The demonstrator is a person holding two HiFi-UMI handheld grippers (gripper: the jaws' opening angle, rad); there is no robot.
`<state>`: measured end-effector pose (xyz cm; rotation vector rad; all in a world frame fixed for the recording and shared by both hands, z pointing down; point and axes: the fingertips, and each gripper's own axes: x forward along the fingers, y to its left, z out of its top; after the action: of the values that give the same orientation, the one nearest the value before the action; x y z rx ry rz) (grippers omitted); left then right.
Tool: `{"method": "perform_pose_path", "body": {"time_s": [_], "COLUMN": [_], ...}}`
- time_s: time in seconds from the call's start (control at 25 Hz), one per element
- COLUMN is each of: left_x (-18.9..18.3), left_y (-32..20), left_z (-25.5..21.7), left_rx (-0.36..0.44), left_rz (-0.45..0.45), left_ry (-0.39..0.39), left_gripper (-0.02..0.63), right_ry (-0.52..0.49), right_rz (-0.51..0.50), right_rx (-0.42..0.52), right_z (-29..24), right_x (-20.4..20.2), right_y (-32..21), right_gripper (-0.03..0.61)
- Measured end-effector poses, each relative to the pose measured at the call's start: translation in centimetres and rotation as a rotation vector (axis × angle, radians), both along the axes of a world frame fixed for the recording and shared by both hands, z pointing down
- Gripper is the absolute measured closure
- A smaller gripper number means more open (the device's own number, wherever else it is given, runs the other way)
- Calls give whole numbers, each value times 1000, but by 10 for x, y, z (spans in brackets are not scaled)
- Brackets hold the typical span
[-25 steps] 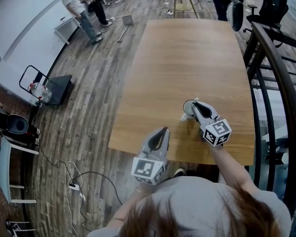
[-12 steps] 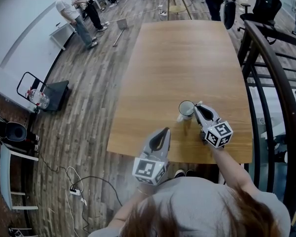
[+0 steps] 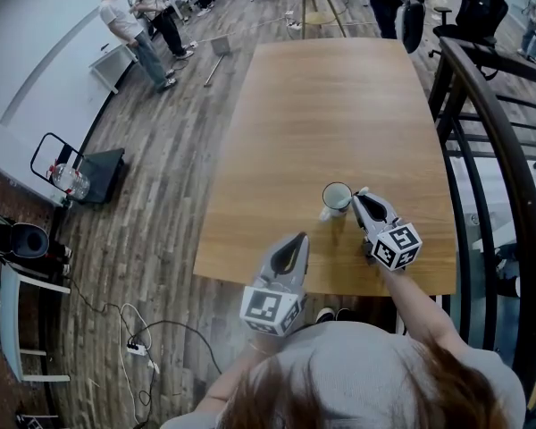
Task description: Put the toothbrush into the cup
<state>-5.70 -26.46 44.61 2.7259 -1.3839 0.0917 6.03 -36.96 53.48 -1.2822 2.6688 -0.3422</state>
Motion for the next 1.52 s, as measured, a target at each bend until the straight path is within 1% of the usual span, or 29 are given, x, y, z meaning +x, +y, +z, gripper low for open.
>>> {"method": "perform_pose_path", "body": {"time_s": [0.2, 0.36, 0.56, 0.76, 1.0, 1.16, 1.36, 1.52], "left_x": [3, 5, 7, 11, 18, 25, 45, 60], "left_y": [1, 1, 1, 2, 4, 4, 6, 11], "left_z": [-2, -1, -3, -3, -2, -2, -1, 6], "left_rx": [0, 3, 5, 3, -1, -5, 0, -3], "left_rz": [9, 10, 14, 24, 41, 51, 79, 101], "left_ry": [2, 3, 6, 7, 7, 24, 40, 51], "left_gripper": [614, 614, 613, 614, 613, 614, 613, 614], "right_ry": [14, 37, 72, 78, 62, 61, 83, 68], "right_rz": [-6, -45, -69, -65, -33, -13, -7, -9], "right_rx": [4, 28, 55, 56, 52, 61, 105, 149], "right_z": [-2, -2, -7, -8, -10, -19, -37, -61], "right_x": [-2, -4, -9, -6, 7, 16, 26, 32], "right_y": [1, 3, 7, 11, 19, 25, 47, 70], "right_gripper": [552, 544, 453, 405, 397, 393, 390, 393]}}
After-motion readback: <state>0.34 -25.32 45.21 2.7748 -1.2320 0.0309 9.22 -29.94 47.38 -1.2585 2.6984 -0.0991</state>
